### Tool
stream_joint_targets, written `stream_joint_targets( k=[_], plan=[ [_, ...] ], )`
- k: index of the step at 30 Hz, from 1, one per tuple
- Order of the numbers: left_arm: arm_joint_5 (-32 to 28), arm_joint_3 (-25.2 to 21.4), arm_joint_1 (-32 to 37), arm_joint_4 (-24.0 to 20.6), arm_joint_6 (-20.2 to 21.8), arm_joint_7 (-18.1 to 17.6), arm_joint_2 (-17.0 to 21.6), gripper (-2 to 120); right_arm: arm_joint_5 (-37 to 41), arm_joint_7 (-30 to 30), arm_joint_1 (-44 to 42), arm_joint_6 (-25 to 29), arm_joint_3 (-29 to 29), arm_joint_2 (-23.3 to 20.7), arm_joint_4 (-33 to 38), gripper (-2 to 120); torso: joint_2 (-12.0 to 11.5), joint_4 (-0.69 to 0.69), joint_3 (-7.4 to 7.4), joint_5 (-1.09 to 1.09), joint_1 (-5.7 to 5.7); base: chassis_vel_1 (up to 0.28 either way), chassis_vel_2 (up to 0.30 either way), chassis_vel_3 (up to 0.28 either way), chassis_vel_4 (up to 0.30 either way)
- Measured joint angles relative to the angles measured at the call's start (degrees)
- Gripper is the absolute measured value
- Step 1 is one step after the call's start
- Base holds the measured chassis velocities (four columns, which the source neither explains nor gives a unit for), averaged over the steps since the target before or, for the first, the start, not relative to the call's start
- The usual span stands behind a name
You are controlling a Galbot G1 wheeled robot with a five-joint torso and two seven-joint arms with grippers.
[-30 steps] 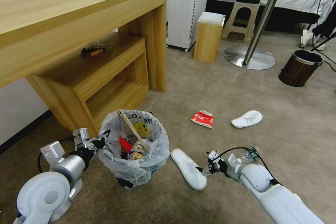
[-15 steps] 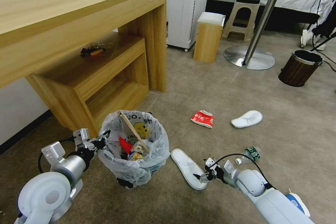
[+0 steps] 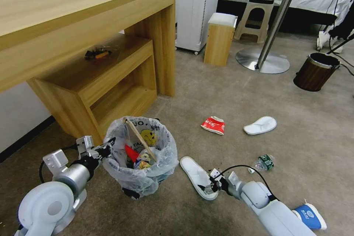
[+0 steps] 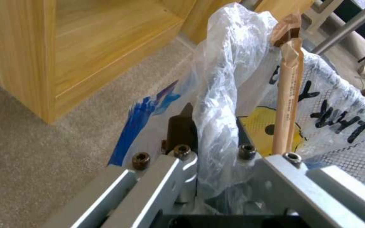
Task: Pick up the trash bin and place the garbage on the floor into it.
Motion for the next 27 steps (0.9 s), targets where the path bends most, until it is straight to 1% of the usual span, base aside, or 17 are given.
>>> stream_joint_targets(
  k=[1, 3, 5, 6, 8, 12, 16, 19, 20, 21, 23, 24, 25, 27],
  plan=[
    [0.0, 0.0, 0.0, 0.0, 0.0, 0.0, 0.0, 2, 0.0, 0.0, 0.0, 0.0, 0.0, 0.0, 0.0, 96, 0.0, 0.00, 0.00, 0.00, 0.00, 0.000, 0.000, 0.000, 0.000],
    [0.0, 0.0, 0.0, 0.0, 0.0, 0.0, 0.1, 2, -0.6, 0.0, 0.6, 0.6, -0.1, 1.4, -1.9, 95, 0.0, 0.00, 0.00, 0.00, 0.00, 0.000, 0.000, 0.000, 0.000],
    [0.0, 0.0, 0.0, 0.0, 0.0, 0.0, 0.1, 2, -0.7, 0.0, 0.6, 0.6, -0.1, 1.5, -2.0, 94, 0.0, 0.00, 0.00, 0.00, 0.00, 0.000, 0.000, 0.000, 0.000],
    [0.0, 0.0, 0.0, -0.1, 0.0, 0.0, 0.1, 2, -0.9, 0.4, 1.1, 1.0, 0.0, 2.9, -3.7, 92, 0.0, 0.00, 0.00, 0.00, 0.00, 0.000, 0.000, 0.000, 0.000],
    [0.0, 0.0, -0.1, -0.1, 0.0, 0.0, 0.2, 2, -1.1, 0.7, 1.4, 1.1, 0.1, 3.8, -4.8, 85, 0.0, 0.01, 0.00, 0.01, 0.00, 0.000, 0.000, 0.000, 0.000],
    [0.0, 0.1, -0.2, 0.0, 0.0, 0.0, 0.2, 2, -1.5, 0.8, 1.4, 1.2, 0.1, 4.4, -5.8, 81, 0.0, 0.00, 0.00, 0.00, 0.00, 0.000, 0.000, 0.000, 0.000],
    [0.0, 0.1, -0.3, 0.1, 0.0, 0.0, 0.2, 2, -1.5, 0.9, 1.4, 1.2, 0.2, 4.5, -6.3, 79, 0.0, 0.00, 0.00, 0.01, 0.00, 0.000, 0.000, 0.000, 0.000],
    [0.0, 0.1, -0.4, 0.4, 0.0, 0.0, 0.2, 2, -1.5, 1.2, 1.5, 1.2, 0.5, 4.4, -6.6, 70, 0.0, 0.00, 0.00, 0.01, 0.00, 0.000, 0.000, 0.000, 0.000],
    [0.0, 0.1, -0.4, 0.4, 0.0, 0.0, 0.2, 2, -1.5, 1.2, 1.5, 1.2, 0.5, 4.4, -6.6, 70, 0.0, 0.00, 0.00, 0.01, 0.00, 0.000, 0.000, 0.000, 0.000],
    [0.0, 0.2, -0.4, 0.5, 0.0, 0.0, 0.2, 2, -1.5, 1.2, 1.5, 1.2, 0.6, 4.2, -6.6, 68, 0.0, 0.01, 0.00, 0.01, 0.00, 0.000, 0.000, 0.000, 0.000],
    [0.0, 0.3, -0.5, 0.7, -0.1, 0.0, 0.2, 2, -1.4, 1.2, 1.4, 1.3, 0.7, 3.8, -6.4, 60, 0.0, 0.00, 0.00, 0.01, 0.00, 0.000, 0.000, 0.000, 0.000],
    [0.0, 0.3, -0.5, 0.7, -0.1, 0.0, 0.2, 2, -1.4, 1.2, 1.4, 1.3, 0.7, 3.8, -6.4, 60, 0.0, 0.00, 0.00, 0.01, 0.00, 0.000, 0.000, 0.000, 0.000],
    [0.0, 0.4, -0.6, 0.8, -0.1, 0.0, 0.2, 2, -1.3, 1.2, 1.3, 1.3, 0.8, 3.5, -6.1, 54, 0.0, 0.01, 0.00, 0.01, 0.00, 0.000, 0.000, 0.000, 0.000],
    [0.0, 0.5, -0.7, 1.0, -0.1, 0.1, 0.1, 2, -1.3, 1.2, 1.1, 1.3, 0.9, 2.9, -5.8, 48, 0.0, 0.00, 0.00, 0.01, 0.00, 0.000, 0.000, 0.000, 0.000]
  ],
)
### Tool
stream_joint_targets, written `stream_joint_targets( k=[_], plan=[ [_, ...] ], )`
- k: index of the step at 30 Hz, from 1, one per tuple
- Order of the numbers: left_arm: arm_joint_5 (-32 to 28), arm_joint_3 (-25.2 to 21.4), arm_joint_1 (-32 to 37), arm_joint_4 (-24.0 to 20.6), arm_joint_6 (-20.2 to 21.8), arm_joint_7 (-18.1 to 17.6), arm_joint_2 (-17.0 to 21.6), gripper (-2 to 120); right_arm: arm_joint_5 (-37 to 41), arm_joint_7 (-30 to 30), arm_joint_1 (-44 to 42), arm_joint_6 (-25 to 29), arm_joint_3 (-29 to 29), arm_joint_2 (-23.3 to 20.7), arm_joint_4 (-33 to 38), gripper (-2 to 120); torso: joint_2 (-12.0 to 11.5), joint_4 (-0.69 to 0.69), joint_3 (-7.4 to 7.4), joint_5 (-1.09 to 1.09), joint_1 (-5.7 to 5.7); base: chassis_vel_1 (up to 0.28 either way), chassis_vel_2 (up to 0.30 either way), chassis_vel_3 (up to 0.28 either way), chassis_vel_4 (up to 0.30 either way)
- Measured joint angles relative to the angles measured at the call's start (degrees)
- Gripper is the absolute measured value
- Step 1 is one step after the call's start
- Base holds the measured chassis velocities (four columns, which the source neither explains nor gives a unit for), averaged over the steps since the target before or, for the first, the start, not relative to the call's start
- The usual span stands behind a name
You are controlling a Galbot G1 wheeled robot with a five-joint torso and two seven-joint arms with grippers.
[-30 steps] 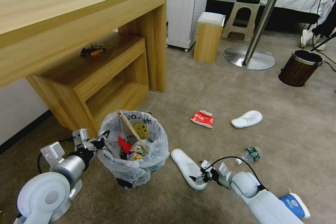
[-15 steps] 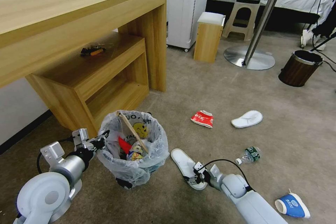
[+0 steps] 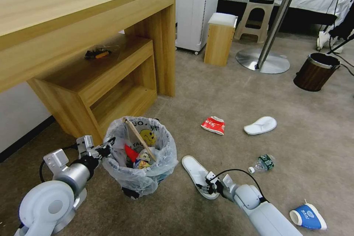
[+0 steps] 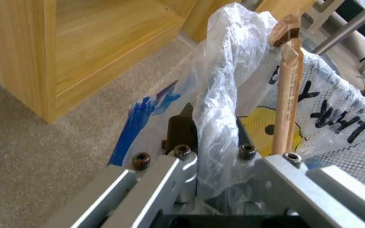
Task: Pick up the trash bin and place the garbage on the floor into it.
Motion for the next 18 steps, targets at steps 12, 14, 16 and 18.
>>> stream_joint_targets(
  k=[12, 14, 16, 18],
  plan=[
    [0.0, 0.1, -0.2, 0.3, 0.0, 0.1, 0.0, 2, 0.5, 0.1, -0.6, 0.0, 0.5, -2.0, 1.8, 29, 0.0, 0.00, 0.00, 0.00, 0.00, 0.000, 0.000, 0.000, 0.000],
    [0.0, 0.1, -0.2, 0.4, 0.0, 0.1, 0.1, 2, 0.9, 0.4, -1.0, 0.1, 0.7, -3.1, 2.9, 20, 0.0, 0.00, 0.00, 0.00, 0.00, 0.000, 0.000, 0.000, 0.000],
    [0.0, 0.1, -0.3, 0.4, 0.0, 0.1, 0.1, 2, 1.2, 0.8, -1.2, 0.1, 0.8, -3.7, 3.6, 14, 0.0, -0.01, 0.00, 0.00, 0.00, 0.000, 0.000, 0.000, 0.000],
    [0.0, 0.1, -0.4, 0.5, -0.1, 0.1, 0.1, 2, 1.9, 2.1, -1.6, 0.1, 0.9, -5.0, 5.2, 3, 0.0, 0.00, 0.00, 0.00, 0.00, 0.000, 0.000, 0.000, 0.000]
  ],
)
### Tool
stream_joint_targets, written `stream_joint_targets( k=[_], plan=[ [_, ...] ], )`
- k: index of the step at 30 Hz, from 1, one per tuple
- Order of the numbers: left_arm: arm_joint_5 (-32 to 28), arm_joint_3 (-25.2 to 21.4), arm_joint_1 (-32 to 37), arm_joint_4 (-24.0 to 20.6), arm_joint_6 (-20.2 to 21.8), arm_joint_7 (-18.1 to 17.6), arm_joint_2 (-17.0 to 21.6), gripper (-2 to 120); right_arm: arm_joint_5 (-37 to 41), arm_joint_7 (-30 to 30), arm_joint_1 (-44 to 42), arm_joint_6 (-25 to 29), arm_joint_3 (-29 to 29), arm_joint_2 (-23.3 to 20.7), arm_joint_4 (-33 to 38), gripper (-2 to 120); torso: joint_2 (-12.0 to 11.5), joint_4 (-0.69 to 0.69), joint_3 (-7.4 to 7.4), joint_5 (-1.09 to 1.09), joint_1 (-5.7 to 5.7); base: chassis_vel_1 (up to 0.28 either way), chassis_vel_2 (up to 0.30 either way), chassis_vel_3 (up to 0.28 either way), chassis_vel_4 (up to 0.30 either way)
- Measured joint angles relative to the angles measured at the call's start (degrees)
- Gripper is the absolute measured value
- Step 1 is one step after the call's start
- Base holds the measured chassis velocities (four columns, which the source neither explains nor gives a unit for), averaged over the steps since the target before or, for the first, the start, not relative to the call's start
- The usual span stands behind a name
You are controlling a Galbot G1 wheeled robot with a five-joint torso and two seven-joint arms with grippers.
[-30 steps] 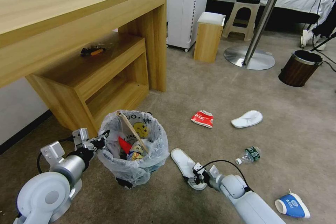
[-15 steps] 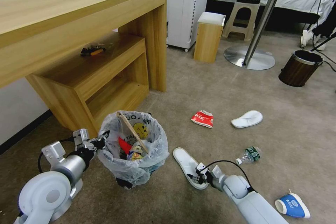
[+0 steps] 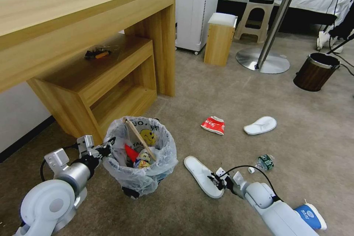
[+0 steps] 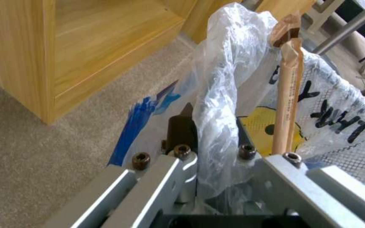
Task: Pick up the trash bin and place the garbage on the floor into it.
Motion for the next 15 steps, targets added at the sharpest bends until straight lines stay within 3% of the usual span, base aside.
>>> stream_joint_targets(
  k=[15],
  plan=[
    [-0.1, -0.3, 0.8, -0.8, 0.0, 0.1, 0.1, 2, -0.1, 2.5, -0.5, 1.8, 0.8, 0.4, -0.4, 0, 0.0, 0.00, 0.00, 0.01, 0.00, 0.000, 0.000, 0.000, 0.000]
  ],
)
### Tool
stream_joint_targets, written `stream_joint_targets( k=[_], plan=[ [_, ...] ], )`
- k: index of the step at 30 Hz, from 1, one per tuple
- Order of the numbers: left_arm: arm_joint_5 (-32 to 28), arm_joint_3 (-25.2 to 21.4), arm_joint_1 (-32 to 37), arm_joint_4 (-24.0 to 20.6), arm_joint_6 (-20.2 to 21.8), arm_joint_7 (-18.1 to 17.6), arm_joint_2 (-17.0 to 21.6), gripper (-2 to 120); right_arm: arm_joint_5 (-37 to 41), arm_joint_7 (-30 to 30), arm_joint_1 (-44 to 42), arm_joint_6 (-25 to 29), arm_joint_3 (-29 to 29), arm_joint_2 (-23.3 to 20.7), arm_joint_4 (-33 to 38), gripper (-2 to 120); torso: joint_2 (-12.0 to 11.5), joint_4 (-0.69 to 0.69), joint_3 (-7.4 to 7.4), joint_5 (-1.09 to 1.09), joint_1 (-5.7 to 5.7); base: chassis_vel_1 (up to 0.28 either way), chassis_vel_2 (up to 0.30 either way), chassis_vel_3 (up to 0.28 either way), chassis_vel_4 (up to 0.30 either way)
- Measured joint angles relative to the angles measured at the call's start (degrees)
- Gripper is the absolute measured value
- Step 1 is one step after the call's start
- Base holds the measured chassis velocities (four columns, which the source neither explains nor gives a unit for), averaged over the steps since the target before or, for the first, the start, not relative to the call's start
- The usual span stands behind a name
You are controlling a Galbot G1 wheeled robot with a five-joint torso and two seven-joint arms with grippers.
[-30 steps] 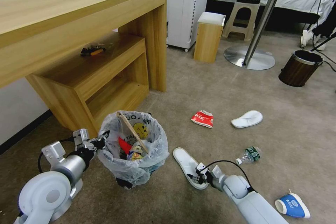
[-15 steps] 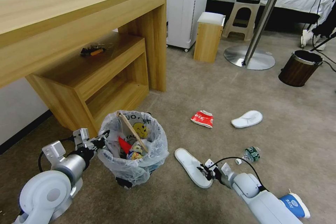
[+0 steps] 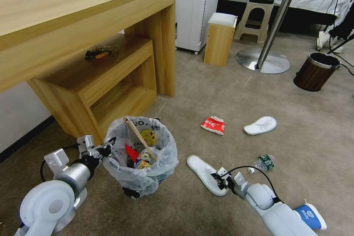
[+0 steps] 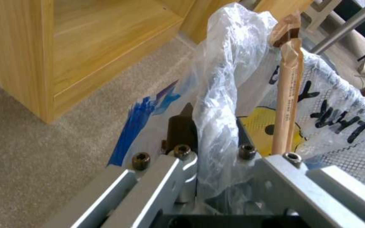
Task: Pick up the trash bin and place the garbage on the floor into it.
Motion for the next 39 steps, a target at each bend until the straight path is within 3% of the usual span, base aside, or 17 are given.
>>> stream_joint_targets(
  k=[7, 14, 20, 27, 39],
  plan=[
    [0.8, 0.6, 0.2, 0.0, -0.1, 0.0, 0.0, 2, 2.4, 1.5, -1.1, 0.8, 2.3, -2.2, 6.5, 0, 0.0, 0.00, 0.00, -0.01, 0.00, 0.000, 0.000, 0.000, 0.000],
    [1.4, 1.3, 0.2, 0.2, -0.1, 0.0, -0.1, 2, 5.4, 1.7, -1.4, 6.9, 4.8, -4.7, 12.4, 0, 0.0, 0.00, 0.00, -0.01, 0.00, 0.000, 0.000, 0.000, 0.000],
    [1.5, 1.3, 0.1, 0.6, -0.1, 0.0, 0.3, 2, 12.7, 1.8, -0.1, 15.1, 6.3, -6.2, 18.1, 0, 0.0, 0.00, 0.00, -0.01, 0.00, 0.000, 0.000, 0.000, 0.000],
    [2.2, 2.3, 0.0, 0.9, -0.1, 0.0, 0.4, 2, 22.5, 1.6, 2.3, 18.3, 5.7, -6.4, 23.1, 0, 0.0, 0.00, 0.00, -0.01, 0.00, 0.000, 0.000, 0.000, 0.000],
    [2.3, 6.4, -0.7, 1.2, 0.7, 0.4, 2.4, 2, 35.9, -6.9, 9.1, 25.5, 0.9, -4.4, 23.4, 0, 0.0, 0.01, 0.00, -0.01, 0.00, 0.000, 0.000, 0.000, 0.000]
  ],
)
